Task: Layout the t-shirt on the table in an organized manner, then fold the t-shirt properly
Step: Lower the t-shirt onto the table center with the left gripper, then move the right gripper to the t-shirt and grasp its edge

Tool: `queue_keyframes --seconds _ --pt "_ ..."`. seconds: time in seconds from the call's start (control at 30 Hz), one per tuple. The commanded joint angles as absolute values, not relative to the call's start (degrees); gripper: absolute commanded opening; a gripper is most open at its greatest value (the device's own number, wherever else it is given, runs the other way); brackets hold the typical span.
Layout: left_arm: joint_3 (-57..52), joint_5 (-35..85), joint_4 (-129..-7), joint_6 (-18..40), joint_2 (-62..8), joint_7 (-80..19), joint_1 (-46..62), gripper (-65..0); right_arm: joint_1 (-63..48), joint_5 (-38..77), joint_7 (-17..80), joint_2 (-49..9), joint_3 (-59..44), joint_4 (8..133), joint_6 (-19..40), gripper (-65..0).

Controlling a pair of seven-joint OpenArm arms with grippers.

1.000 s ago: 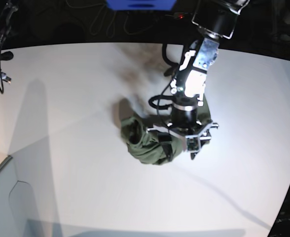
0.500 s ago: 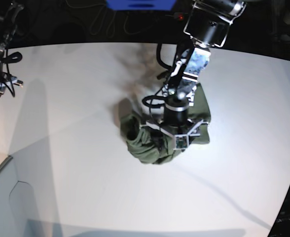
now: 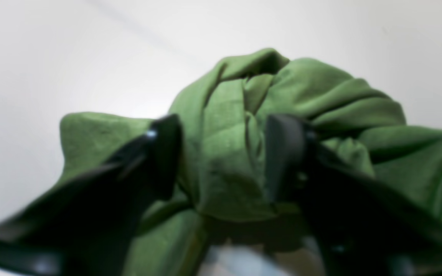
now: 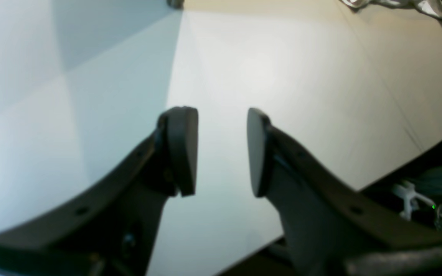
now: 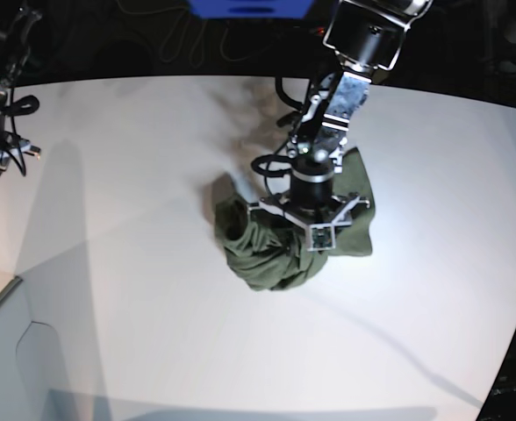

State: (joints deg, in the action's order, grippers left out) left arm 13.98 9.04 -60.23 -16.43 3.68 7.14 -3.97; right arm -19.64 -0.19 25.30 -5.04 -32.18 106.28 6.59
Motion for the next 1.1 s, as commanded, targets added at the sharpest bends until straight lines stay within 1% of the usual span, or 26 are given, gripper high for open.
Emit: queue_keyframes --seconds 0.0,0.03,0.07,0.1,0.2,0.23,0.3,0.33,0.4,0.47,0.57,0.63,0.77,0.83,1.0,1.07 --pt "14.11 8.66 -61.05 -16.22 4.18 8.40 -4.88 -43.7 -19.30 -0.40 23.69 -5.76 -32.48 107.21 6.99 -43.2" --pt "14.11 8.66 -61.32 -16.22 4.18 8.40 -4.88 -50.4 -19.21 -0.40 23.69 -5.76 -32.48 107.21 6.99 -43.2" --pt "14.11 8.66 -61.41 -16.22 4.18 8.40 -4.88 -59.6 -19.12 -0.40 23.69 -5.85 -32.40 107.21 7.08 -43.2" --pt "14.29 8.66 -61.58 -16.22 4.09 8.40 -4.88 -65.0 -19.12 -0.40 23.69 -6.02 -32.40 107.21 7.16 -43.2" --pt "14.37 8.66 -63.96 -16.04 3.74 8.40 -4.00 -63.1 -17.80 -0.40 23.69 -6.20 -31.16 107.38 10.77 -43.2" --pt "14.37 8.66 -65.27 -16.04 3.65 8.40 -3.03 -64.8 -17.54 -0.40 23.69 -6.81 -30.90 107.47 12.97 -43.2" --pt "14.37 8.66 -68.44 -15.96 2.24 8.40 -1.45 -64.6 -16.75 -0.40 23.69 -7.25 -28.62 107.47 18.33 -43.2" --pt "14.81 8.66 -70.02 -15.69 0.84 8.40 -0.48 -64.6 -15.87 -0.40 23.69 -7.69 -26.86 107.38 22.11 -43.2" --pt "16.66 8.66 -72.13 -12.88 -1.45 8.40 1.10 -64.6 -14.46 -0.40 23.69 -9.36 -23.52 107.03 29.14 -43.2" --pt "17.63 8.66 -73.27 -10.24 -3.82 8.40 2.68 -64.6 -12.35 -0.40 23.43 -10.24 -19.56 106.77 33.98 -43.2" --pt "17.45 8.66 -73.27 -7.34 -5.76 8.40 4.88 -64.6 -9.10 -0.40 23.43 -11.47 -13.49 106.59 38.46 -43.2" --pt "17.54 8.66 -72.75 -5.49 -7.25 8.40 5.58 -64.6 -6.99 -0.40 23.34 -11.74 -8.92 105.54 40.00 -43.2" --pt "17.45 8.66 -72.66 -1.45 -9.19 8.40 6.81 -64.6 -3.03 -0.40 23.34 -12.00 0.57 102.20 40.00 -43.2" --pt "17.45 8.66 -72.66 0.31 -10.07 8.40 7.08 -64.6 -1.80 -0.40 23.34 -13.32 5.23 100.70 40.00 -43.2" --pt "17.45 8.66 -72.57 1.01 -11.74 8.40 7.08 -64.6 3.21 -0.48 23.43 -14.11 16.40 94.20 40.00 -43.2" --pt "17.45 8.66 -72.57 1.01 -11.74 8.40 7.08 -64.6 5.32 -1.54 23.34 -13.85 19.38 91.12 40.00 -43.2"
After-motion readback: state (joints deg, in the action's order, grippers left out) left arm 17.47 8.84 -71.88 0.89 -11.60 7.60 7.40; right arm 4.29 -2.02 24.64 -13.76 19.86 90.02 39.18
